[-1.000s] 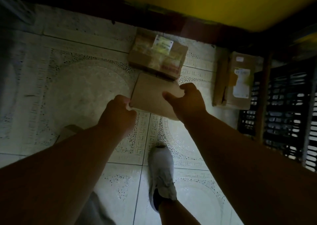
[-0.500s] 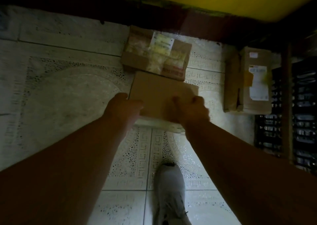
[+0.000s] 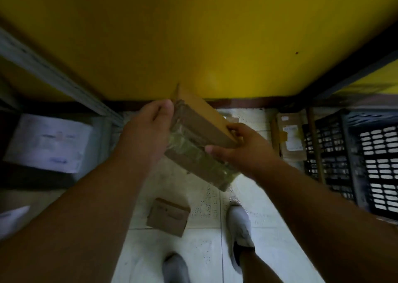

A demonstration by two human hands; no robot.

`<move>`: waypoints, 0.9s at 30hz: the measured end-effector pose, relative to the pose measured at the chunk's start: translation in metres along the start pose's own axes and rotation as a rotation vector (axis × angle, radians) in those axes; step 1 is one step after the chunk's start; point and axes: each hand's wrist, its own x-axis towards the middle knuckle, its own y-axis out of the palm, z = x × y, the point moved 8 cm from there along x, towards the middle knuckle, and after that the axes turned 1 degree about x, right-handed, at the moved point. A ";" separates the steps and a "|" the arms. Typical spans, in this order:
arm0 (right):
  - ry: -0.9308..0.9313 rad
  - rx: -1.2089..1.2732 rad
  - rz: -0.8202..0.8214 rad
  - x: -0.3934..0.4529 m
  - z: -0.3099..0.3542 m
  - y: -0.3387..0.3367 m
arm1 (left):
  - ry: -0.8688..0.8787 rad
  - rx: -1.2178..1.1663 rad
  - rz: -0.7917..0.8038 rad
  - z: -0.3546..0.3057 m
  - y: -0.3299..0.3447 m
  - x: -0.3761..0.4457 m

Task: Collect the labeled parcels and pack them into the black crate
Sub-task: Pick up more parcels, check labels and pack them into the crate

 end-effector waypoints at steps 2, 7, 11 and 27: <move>-0.047 0.010 0.014 -0.047 0.049 -0.025 | -0.017 0.066 -0.068 -0.052 -0.042 -0.041; -0.152 0.123 -0.050 -0.170 0.122 -0.077 | 0.139 -0.029 -0.206 -0.166 -0.125 -0.154; -0.203 0.373 -0.021 -0.242 0.141 -0.088 | 0.353 -0.103 -0.176 -0.218 -0.161 -0.237; -0.573 0.383 -0.087 -0.477 0.222 -0.137 | 1.006 0.579 -0.456 -0.346 -0.244 -0.448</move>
